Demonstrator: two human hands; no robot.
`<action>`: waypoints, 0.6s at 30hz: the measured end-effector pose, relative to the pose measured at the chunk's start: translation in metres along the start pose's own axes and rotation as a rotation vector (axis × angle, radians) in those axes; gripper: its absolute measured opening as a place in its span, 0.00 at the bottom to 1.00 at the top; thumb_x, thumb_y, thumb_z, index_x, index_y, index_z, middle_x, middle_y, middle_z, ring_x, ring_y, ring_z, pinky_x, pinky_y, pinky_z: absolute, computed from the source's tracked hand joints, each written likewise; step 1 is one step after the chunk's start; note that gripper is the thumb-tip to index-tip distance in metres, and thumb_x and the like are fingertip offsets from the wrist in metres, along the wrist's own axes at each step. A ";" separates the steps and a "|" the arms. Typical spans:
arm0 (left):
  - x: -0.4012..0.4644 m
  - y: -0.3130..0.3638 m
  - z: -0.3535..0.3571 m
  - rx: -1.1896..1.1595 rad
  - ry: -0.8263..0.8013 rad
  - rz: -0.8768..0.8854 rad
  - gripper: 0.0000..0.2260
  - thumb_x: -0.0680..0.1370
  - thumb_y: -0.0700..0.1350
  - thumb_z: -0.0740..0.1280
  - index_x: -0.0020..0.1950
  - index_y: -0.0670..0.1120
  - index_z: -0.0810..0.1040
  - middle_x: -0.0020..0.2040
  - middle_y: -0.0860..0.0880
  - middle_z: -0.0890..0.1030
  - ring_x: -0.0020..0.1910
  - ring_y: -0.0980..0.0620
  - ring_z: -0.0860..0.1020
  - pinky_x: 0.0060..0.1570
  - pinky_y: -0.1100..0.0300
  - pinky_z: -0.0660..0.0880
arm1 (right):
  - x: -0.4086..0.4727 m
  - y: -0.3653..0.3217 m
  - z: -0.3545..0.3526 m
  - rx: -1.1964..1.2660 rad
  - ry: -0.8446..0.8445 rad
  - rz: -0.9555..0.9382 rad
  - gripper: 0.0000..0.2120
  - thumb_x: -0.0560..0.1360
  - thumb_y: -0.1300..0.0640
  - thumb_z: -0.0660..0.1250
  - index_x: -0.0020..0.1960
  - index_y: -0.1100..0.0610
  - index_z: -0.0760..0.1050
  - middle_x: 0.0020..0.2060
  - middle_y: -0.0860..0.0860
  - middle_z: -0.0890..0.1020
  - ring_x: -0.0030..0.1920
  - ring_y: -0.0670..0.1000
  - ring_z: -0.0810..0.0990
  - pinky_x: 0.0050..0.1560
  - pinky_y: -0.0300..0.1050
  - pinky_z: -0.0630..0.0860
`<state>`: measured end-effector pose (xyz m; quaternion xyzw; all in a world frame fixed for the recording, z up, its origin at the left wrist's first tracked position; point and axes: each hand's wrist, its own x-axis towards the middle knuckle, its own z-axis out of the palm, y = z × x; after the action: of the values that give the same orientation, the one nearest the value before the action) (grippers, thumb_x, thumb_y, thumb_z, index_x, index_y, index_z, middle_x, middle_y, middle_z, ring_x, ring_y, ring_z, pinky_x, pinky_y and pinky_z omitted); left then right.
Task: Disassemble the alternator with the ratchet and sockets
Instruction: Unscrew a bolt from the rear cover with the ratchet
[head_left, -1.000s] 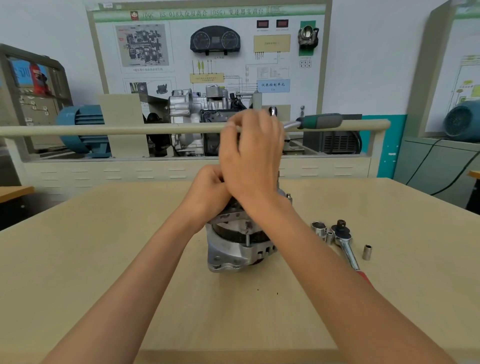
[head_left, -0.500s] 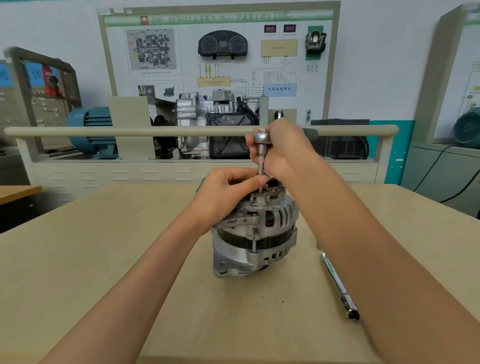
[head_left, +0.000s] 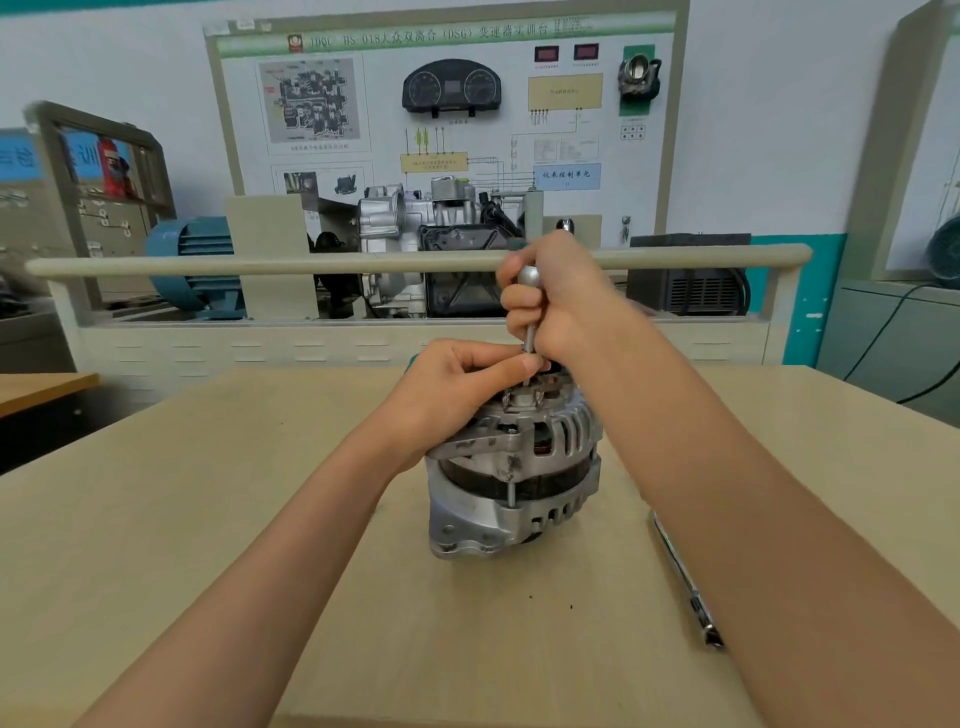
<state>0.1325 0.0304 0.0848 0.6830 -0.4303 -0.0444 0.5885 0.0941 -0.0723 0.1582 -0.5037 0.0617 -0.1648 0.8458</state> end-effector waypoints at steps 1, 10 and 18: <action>0.000 0.000 0.001 0.007 0.011 0.007 0.07 0.77 0.45 0.67 0.50 0.48 0.84 0.44 0.53 0.85 0.45 0.59 0.83 0.42 0.71 0.74 | 0.001 0.005 0.003 0.052 0.171 -0.110 0.08 0.78 0.63 0.51 0.43 0.58 0.67 0.24 0.48 0.69 0.13 0.42 0.60 0.15 0.32 0.54; -0.002 0.002 -0.002 0.077 -0.084 -0.040 0.10 0.79 0.49 0.64 0.55 0.52 0.82 0.50 0.53 0.85 0.53 0.55 0.81 0.59 0.59 0.74 | 0.001 -0.006 -0.006 0.004 -0.100 0.089 0.11 0.78 0.63 0.50 0.40 0.58 0.67 0.22 0.47 0.69 0.14 0.42 0.57 0.15 0.32 0.51; -0.005 0.000 -0.001 0.139 0.046 0.008 0.13 0.77 0.45 0.67 0.36 0.58 0.84 0.38 0.49 0.85 0.38 0.56 0.81 0.41 0.58 0.77 | -0.002 0.018 0.016 -0.055 0.217 -0.273 0.08 0.78 0.64 0.51 0.54 0.58 0.65 0.27 0.49 0.69 0.15 0.42 0.60 0.16 0.33 0.56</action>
<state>0.1305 0.0346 0.0828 0.7215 -0.4216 0.0036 0.5493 0.1006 -0.0501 0.1503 -0.5096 0.0883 -0.3298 0.7898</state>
